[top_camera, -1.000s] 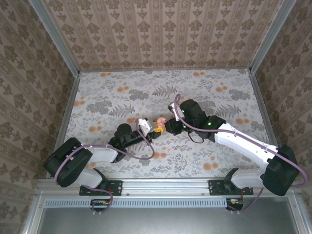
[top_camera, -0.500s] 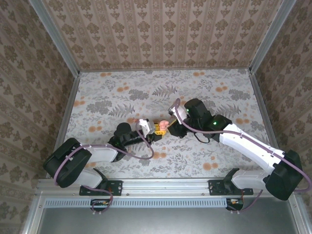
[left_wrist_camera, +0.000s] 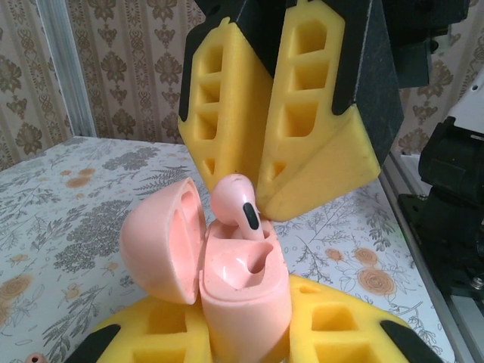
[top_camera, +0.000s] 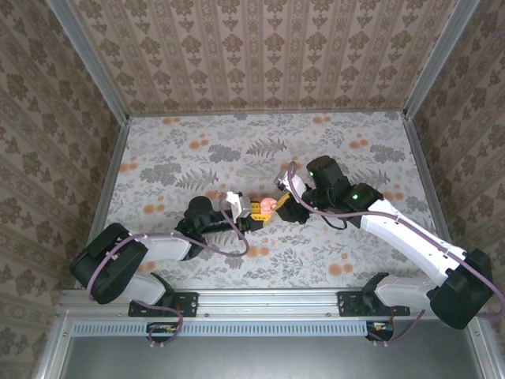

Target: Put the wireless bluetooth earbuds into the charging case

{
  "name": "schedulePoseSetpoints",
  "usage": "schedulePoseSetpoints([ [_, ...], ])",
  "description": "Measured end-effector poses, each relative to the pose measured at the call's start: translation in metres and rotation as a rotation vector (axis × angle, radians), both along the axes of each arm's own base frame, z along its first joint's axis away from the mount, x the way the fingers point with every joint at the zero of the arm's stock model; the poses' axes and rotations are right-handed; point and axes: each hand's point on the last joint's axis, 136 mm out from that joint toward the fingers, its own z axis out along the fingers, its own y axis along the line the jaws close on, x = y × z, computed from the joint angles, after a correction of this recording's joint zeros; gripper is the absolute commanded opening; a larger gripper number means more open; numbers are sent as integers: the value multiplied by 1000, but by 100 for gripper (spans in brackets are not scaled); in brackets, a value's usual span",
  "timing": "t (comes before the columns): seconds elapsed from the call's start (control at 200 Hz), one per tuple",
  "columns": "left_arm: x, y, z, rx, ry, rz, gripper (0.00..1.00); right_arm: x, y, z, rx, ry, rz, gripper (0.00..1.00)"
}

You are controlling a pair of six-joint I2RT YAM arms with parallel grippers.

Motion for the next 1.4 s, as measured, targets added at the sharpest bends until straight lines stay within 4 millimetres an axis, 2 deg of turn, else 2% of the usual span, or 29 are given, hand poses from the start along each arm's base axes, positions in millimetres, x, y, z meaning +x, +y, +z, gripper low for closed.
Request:
schedulePoseSetpoints([
  [0.34,-2,0,2,-5,6,-16,14,-2,1,2,7,10,22,25],
  [0.57,-2,1,4,-8,4,-17,14,-3,1,3,12,13,24,32],
  [0.885,-2,2,7,-15,-4,-13,14,-5,-8,29,89,-30,12,38],
  [1.115,0,2,7,-15,-4,-10,14,-9,-8,43,186,6,-5,34],
  [1.4,1,3,7,-16,-2,-6,14,-5,-1,41,255,129,-72,25],
])
